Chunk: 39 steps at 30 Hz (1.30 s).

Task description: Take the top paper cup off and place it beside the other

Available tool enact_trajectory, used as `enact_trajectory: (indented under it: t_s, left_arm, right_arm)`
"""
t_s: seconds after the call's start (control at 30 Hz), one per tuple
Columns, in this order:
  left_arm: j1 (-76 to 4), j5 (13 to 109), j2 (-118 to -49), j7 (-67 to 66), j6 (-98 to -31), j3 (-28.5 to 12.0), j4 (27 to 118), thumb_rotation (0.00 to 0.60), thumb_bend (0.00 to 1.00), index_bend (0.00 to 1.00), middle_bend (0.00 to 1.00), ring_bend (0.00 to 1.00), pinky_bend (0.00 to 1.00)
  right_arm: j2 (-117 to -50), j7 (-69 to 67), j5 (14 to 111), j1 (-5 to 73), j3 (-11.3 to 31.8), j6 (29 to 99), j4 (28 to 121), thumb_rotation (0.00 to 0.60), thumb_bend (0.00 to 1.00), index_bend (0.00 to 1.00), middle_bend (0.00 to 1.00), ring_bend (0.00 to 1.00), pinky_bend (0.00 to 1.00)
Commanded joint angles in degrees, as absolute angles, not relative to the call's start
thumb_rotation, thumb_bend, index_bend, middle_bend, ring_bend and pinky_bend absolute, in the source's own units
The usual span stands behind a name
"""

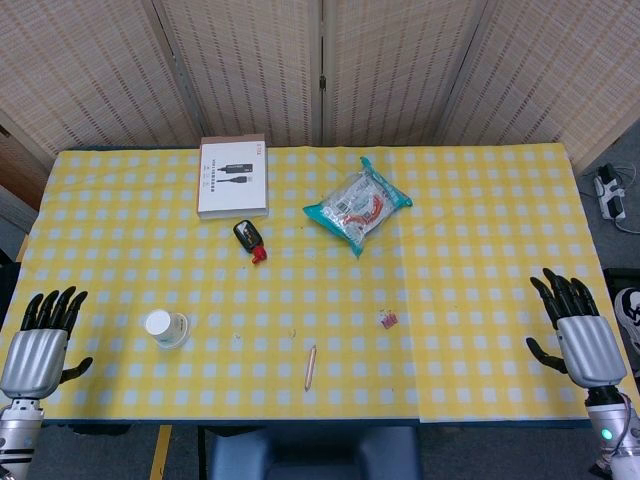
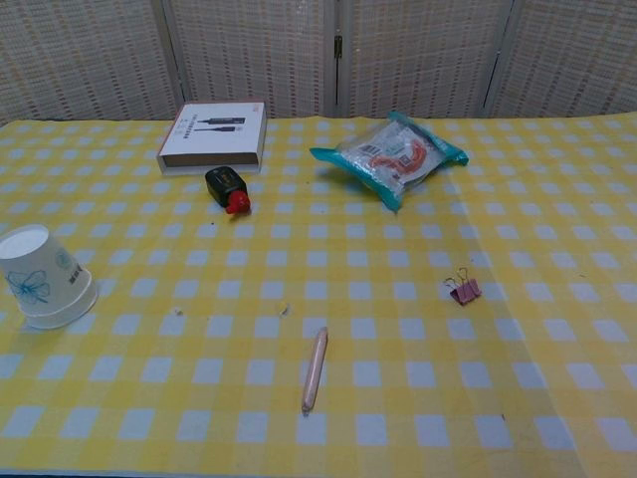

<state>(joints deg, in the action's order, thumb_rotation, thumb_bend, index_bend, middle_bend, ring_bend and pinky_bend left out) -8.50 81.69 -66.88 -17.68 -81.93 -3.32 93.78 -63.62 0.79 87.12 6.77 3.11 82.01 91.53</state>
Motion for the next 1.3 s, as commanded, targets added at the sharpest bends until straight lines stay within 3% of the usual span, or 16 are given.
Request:
enact_trajectory:
  t_s: [0.03, 0.5, 0.8, 0.97, 1.3]
  left_arm:
    - [-8.29, 82.35, -67.16, -16.83, -82.76, -3.32, 93.27, 0.600, 0.19, 0.12, 0.09, 0.06, 0.00]
    - [-9.15, 86.49, -66.20, -11.29, -84.39, -3.81, 93.22, 0.600, 0.19, 0.14, 0.10, 0.07, 0.00]
    - [-15.11, 90.21, -62.06, -10.46, -75.30, -2.73, 95.69, 0.600, 0.20, 0.17, 0.10, 0.07, 0.00]
    - [-18.20, 91.45, -61.35, -11.76, -70.71, -2.16, 96.16, 0.600, 0.25, 0.18, 0.10, 0.07, 0.00]
    - [-24.73, 89.09, -59.25, -10.12, -59.39, -1.97, 98.76, 0.600, 0.30, 0.19, 0.10, 0.07, 0.00]
  right_arm:
    - [-63.44, 0.74, 87.52, 6.59, 3.17, 82.67, 91.69, 0.600, 0.32, 0.00, 0.00, 0.03, 0.00]
    - [-61.70, 0.58, 88.28, 5.49, 3.55, 85.62, 93.26, 0.600, 0.32, 0.00, 0.00, 0.03, 0.00]
    - [-59.10, 1.94, 87.06, 5.72, 4.50, 85.33, 96.30, 0.600, 0.32, 0.00, 0.00, 0.02, 0.00]
    - [-58.09, 2.12, 86.67, 6.02, 4.68, 84.64, 97.17, 0.600, 0.32, 0.00, 0.00, 0.02, 0.00]
    - [-57.69, 1.34, 86.76, 6.41, 4.77, 84.09, 97.14, 0.600, 0.32, 0.00, 0.00, 0.01, 0.00]
